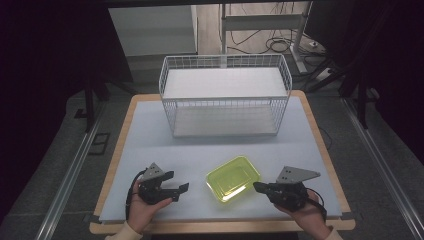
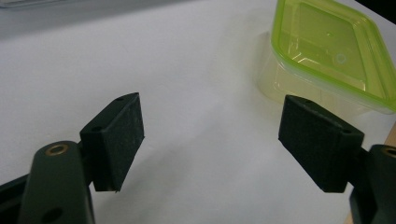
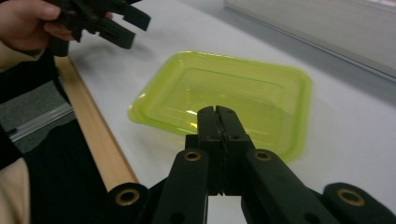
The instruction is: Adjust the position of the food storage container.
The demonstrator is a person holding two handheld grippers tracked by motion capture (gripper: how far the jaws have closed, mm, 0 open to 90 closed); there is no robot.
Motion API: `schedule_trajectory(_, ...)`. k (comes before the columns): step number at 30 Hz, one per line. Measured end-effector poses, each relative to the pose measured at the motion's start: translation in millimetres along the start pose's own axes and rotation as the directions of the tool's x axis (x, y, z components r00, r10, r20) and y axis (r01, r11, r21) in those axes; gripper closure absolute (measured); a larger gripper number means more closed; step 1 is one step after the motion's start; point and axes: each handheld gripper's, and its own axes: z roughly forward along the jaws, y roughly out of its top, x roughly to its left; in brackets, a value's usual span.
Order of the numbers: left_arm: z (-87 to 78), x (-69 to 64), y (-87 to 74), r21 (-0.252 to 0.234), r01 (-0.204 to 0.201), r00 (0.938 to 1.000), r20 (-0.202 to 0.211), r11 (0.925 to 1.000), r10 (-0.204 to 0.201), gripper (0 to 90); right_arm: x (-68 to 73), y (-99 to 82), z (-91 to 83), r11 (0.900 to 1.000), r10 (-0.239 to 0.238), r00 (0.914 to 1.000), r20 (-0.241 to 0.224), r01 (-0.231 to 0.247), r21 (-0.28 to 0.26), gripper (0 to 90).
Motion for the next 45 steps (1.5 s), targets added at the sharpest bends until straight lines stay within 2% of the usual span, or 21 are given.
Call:
schedule_trajectory(7, -0.4, -0.5, 0.2, -0.004, 0.002, 1.0, -0.007, 1.0, -0.002, 21.8, 9.1, 2.9, 14.4, 0.9988, -0.032, 0.9984, -0.046, 0.034, 0.035, 89.5)
schedule_trajectory(10, -0.5, -0.2, 0.2, -0.005, 0.005, 1.0, -0.007, 1.0, -0.005, 21.9, 16.1, 4.9, 24.9, 0.9963, -0.052, 0.9957, -0.076, 0.057, 0.065, 89.6)
schedule_trajectory(18, -1.2, 0.0, -0.1, -0.007, 0.007, 0.9999, -0.008, 0.9999, -0.007, 21.9, 28.4, 7.6, 39.2, 0.9894, -0.096, 0.9889, -0.113, 0.107, 0.098, 89.5)
schedule_trajectory(28, -1.4, 0.7, -0.3, -0.007, 0.009, 0.9999, -0.008, 0.9999, -0.009, 21.9, 38.7, 1.0, 55.6, 0.9798, -0.105, 0.9787, -0.177, 0.132, 0.15, 89.6)
schedule_trajectory(34, -1.6, 0.5, -0.3, -0.006, 0.007, 0.9999, -0.008, 1.0, -0.007, 21.9, 42.0, -4.2, 67.7, 0.9695, -0.124, 0.9751, -0.184, 0.159, 0.187, 89.6)
schedule_trajectory(45, -1.7, 0.0, -0.3, -0.003, 0.003, 1.0, -0.008, 1.0, -0.003, 21.9, 44.7, -2.4, 75.3, 0.9664, -0.129, 0.9707, -0.202, 0.169, 0.194, 89.7)
